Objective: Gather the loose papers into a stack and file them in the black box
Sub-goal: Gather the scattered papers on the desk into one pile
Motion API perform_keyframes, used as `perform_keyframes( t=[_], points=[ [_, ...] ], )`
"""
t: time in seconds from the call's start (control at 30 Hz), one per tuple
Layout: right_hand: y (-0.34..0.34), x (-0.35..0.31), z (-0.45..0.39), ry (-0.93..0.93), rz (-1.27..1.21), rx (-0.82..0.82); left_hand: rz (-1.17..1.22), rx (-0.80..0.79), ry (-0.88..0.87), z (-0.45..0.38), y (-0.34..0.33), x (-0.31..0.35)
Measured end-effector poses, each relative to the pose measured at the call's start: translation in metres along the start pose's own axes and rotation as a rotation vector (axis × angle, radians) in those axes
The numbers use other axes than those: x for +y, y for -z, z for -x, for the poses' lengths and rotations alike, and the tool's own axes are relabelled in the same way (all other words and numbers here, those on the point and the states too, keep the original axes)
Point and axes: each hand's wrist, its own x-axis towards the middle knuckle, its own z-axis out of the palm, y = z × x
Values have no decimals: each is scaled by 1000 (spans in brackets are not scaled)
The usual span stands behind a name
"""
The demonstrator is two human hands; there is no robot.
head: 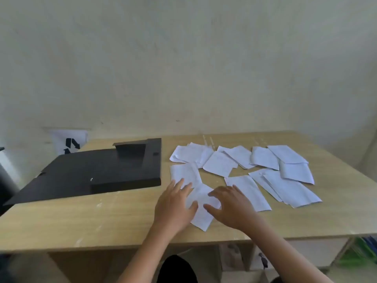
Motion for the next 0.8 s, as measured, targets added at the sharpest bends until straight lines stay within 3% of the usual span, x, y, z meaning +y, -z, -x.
perform_keyframes(
  t=[0.1,0.33,0.43,0.6,0.8],
  points=[
    [-12,7,-6,25,-21,-69,-16,-63,43,0,-18,0],
    [-26,9,-30,-25,36,21,-160,84,121,-15,-32,0],
    [-31,7,-40,-95,67,47,-57,77,210,-27,-34,-2],
    [-34,10,-44,-111,0,78,224,264,290,-37,-37,-12],
    [-34,14,-48,-152,-70,101,-45,282,424,-57,-43,-13]
  ],
)
